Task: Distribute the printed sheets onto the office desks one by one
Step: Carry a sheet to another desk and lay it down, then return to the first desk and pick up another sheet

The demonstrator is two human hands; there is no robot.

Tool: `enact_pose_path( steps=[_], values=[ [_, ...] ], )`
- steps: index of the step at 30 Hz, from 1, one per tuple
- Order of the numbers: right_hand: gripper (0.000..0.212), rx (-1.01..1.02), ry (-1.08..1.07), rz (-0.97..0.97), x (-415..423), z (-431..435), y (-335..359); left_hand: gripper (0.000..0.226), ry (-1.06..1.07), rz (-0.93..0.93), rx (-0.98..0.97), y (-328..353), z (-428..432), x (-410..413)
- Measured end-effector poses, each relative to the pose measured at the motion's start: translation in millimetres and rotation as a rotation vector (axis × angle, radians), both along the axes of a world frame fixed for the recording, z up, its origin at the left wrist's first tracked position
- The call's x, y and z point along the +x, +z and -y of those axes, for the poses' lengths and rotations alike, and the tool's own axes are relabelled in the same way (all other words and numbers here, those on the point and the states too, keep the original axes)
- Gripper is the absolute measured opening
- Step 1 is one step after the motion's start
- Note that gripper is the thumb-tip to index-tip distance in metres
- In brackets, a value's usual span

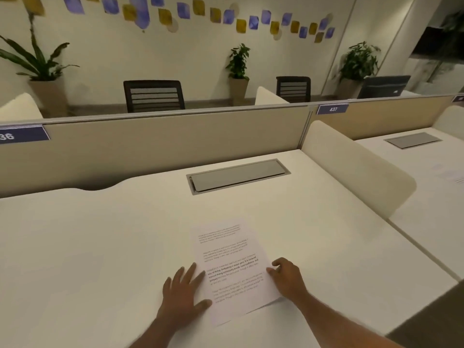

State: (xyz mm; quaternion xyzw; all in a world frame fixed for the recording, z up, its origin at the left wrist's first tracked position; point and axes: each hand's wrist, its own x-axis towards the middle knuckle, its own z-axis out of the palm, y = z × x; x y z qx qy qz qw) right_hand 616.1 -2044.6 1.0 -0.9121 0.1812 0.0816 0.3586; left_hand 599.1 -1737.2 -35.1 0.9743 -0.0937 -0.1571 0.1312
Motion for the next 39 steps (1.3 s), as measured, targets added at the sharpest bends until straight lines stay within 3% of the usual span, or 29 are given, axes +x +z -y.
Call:
enact_pose_path(
  steps=[5, 12, 17, 24, 39],
  values=[
    [0.043, -0.335, 0.273, -0.032, 1, 15, -5, 0.083, 0.016, -0.004, 0.042, -2, 2, 1],
    [0.046, -0.446, 0.404, 0.033, 12, 21, -5, 0.084, 0.05, -0.027, -0.01, 14, 6, 0],
    [0.053, -0.48, 0.56, 0.196, 28, -1, 7, 0.082, 0.14, 0.117, 0.025, 39, -4, -14],
    [0.074, -0.393, 0.834, 0.371, 42, -95, 36, 0.093, 0.345, 0.283, 0.149, 78, -74, -71],
    [0.083, -0.418, 1.155, 0.625, -16, -330, 81, 0.099, 0.668, 0.409, 0.239, 114, -253, -210]
  ],
)
